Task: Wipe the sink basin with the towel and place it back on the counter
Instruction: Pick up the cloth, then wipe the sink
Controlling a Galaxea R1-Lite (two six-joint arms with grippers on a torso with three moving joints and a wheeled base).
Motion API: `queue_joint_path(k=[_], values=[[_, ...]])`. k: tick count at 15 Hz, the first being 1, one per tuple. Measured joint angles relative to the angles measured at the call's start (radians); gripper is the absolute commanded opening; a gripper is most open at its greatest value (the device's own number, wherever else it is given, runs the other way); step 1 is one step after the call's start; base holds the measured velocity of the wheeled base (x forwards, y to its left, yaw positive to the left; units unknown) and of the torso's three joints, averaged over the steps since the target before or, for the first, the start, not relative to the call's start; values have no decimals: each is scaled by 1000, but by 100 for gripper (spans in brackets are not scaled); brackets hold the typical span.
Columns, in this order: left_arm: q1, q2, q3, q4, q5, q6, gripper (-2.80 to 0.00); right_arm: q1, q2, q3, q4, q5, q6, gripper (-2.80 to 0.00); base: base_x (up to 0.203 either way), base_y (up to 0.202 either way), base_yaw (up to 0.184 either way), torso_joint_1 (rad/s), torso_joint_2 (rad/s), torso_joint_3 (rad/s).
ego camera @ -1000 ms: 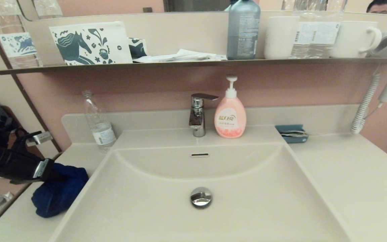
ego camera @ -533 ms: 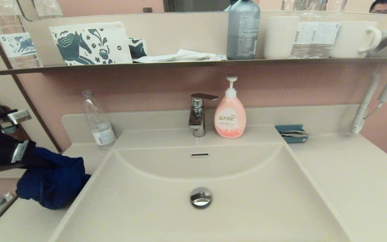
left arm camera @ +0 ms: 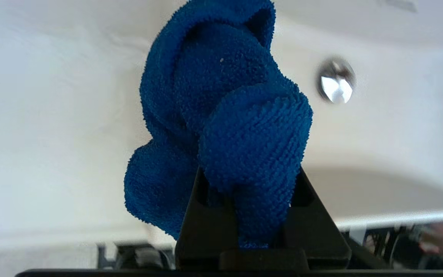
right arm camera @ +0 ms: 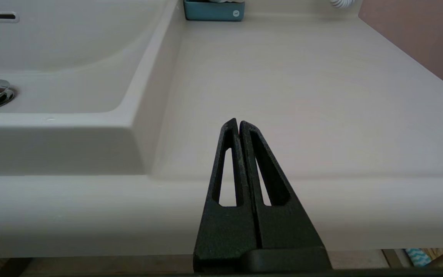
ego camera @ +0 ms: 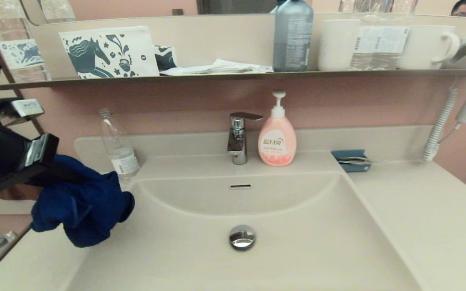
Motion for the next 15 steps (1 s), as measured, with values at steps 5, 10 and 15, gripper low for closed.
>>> queue_joint_path(k=[5, 10, 15], values=[[-347, -53, -7, 10, 257, -260, -280, 0, 0, 0, 0, 0, 0, -280, 0, 0, 0, 0, 0, 0], [-598, 56, -47, 1, 455, -420, -280, 0, 0, 0, 0, 0, 0, -280, 0, 0, 0, 0, 0, 0], [-808, 277, -200, 8, 549, -620, -280, 0, 0, 0, 0, 0, 0, -280, 0, 0, 0, 0, 0, 0]])
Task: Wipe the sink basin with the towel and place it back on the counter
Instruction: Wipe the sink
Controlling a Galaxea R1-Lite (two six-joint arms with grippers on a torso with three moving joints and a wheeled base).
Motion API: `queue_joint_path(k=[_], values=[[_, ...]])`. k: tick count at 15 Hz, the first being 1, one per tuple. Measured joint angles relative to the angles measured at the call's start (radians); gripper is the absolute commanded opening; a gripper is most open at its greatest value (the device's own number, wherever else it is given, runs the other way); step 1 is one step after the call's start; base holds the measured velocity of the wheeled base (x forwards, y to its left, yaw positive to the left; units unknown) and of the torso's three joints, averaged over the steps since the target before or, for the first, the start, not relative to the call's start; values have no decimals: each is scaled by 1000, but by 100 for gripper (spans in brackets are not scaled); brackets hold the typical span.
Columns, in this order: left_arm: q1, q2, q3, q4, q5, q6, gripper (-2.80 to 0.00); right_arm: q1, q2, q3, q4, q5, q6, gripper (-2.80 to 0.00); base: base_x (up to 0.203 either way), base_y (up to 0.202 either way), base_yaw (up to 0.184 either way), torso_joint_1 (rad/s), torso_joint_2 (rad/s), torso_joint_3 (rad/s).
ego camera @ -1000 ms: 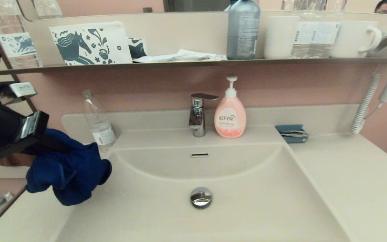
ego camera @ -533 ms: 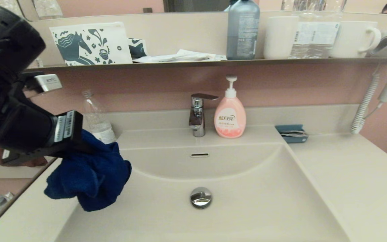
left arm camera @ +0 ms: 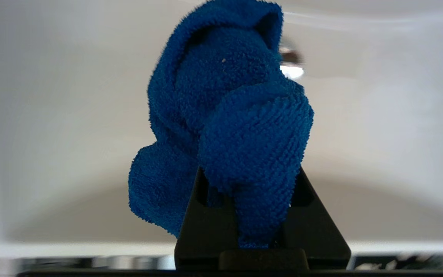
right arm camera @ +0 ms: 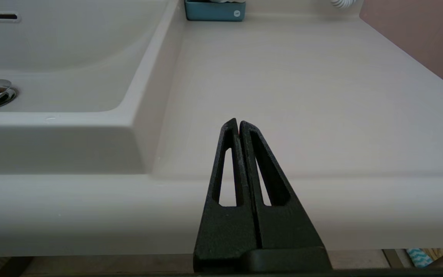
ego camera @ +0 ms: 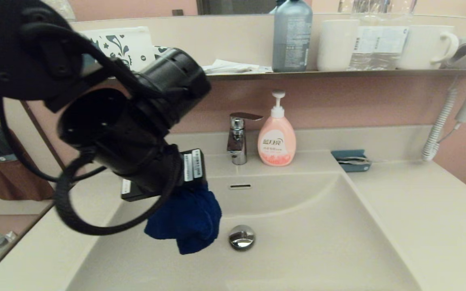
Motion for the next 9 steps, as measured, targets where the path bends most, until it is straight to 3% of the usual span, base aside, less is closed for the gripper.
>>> queue_joint_path(k=[3, 5, 9], values=[[-126, 143, -103, -5, 86, -113, -280, 0, 0, 0, 0, 0, 0, -280, 0, 0, 0, 0, 0, 0], [-198, 214, -122, -48, 113, -157, -280, 0, 0, 0, 0, 0, 0, -280, 0, 0, 0, 0, 0, 0], [-276, 312, -129, -178, 169, -209, -280, 0, 0, 0, 0, 0, 0, -280, 0, 0, 0, 0, 0, 0]])
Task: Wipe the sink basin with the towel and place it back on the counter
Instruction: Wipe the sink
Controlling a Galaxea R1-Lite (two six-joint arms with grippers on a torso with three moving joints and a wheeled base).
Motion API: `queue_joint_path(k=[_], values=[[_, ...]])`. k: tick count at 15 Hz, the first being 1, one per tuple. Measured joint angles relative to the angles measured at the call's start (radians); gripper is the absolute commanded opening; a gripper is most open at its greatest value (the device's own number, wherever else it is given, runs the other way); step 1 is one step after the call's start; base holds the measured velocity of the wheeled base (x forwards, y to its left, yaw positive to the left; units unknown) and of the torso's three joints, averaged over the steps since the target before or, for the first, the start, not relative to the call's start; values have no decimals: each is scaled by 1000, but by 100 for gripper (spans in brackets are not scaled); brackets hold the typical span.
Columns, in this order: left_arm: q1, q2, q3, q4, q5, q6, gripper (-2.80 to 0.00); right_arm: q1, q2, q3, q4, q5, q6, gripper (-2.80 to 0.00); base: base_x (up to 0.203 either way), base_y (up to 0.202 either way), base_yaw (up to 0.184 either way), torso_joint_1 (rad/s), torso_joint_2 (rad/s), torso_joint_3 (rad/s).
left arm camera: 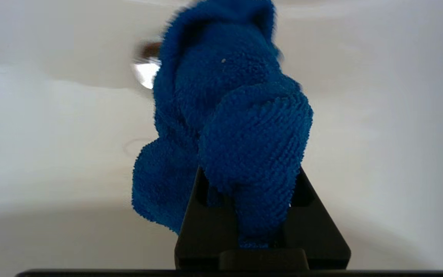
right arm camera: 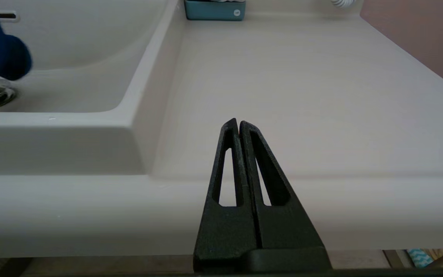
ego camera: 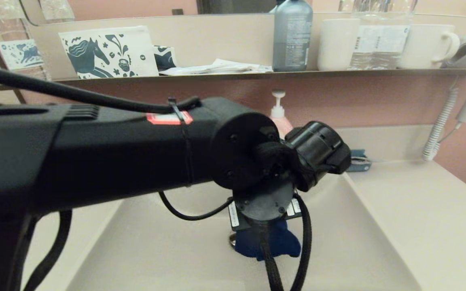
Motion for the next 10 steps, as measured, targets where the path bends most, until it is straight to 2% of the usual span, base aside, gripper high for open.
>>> queue_joint_path(k=[8, 10], values=[[-129, 103, -1, -211, 18, -47, -280, 0, 0, 0, 1, 0, 0, -280, 0, 0, 0, 0, 0, 0], [-143, 135, -1, -231, 20, -49, -280, 0, 0, 0, 0, 0, 0, -280, 0, 0, 0, 0, 0, 0]])
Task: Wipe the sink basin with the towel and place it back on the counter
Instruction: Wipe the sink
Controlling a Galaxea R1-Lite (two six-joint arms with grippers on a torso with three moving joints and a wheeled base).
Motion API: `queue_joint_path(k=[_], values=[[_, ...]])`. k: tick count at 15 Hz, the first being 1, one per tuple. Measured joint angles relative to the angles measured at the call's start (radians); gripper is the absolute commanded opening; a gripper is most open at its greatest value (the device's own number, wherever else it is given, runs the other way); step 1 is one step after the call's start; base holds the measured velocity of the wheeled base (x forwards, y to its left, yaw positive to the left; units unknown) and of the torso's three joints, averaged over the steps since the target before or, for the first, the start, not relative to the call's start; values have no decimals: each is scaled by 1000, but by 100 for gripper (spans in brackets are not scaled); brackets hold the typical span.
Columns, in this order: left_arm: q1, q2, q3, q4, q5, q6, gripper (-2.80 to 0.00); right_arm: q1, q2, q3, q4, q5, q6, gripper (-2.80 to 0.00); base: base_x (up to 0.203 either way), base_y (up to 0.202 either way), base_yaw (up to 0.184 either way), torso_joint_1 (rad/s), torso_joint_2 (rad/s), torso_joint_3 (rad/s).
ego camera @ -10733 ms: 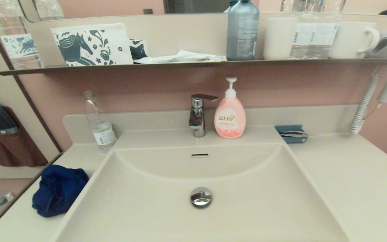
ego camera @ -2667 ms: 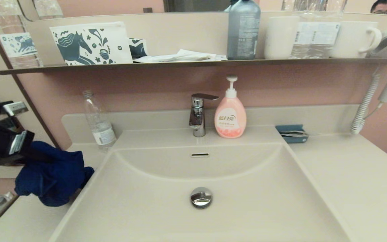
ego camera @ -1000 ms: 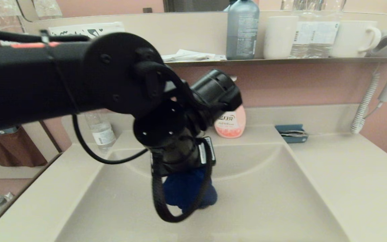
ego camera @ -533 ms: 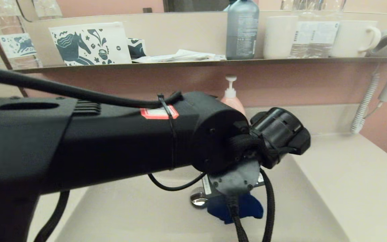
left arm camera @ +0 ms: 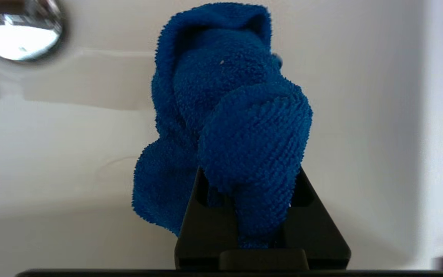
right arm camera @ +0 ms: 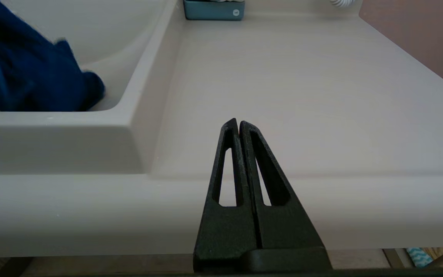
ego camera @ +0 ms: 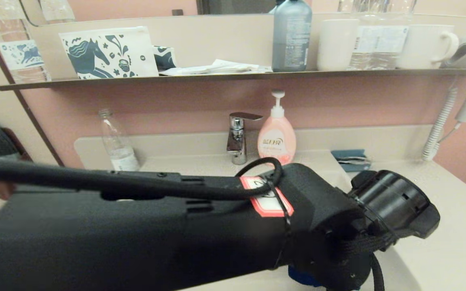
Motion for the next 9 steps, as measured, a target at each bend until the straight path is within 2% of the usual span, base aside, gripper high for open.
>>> queue_joint_path(k=[4, 6, 9], values=[[-5, 86, 0, 5, -6, 1, -280, 0, 0, 0, 0, 0, 0, -280, 0, 0, 0, 0, 0, 0], [-4, 118, 0, 62, -20, 5, -280, 0, 0, 0, 0, 0, 0, -280, 0, 0, 0, 0, 0, 0], [6, 143, 0, 160, -78, 9, -280, 0, 0, 0, 0, 0, 0, -280, 0, 0, 0, 0, 0, 0]])
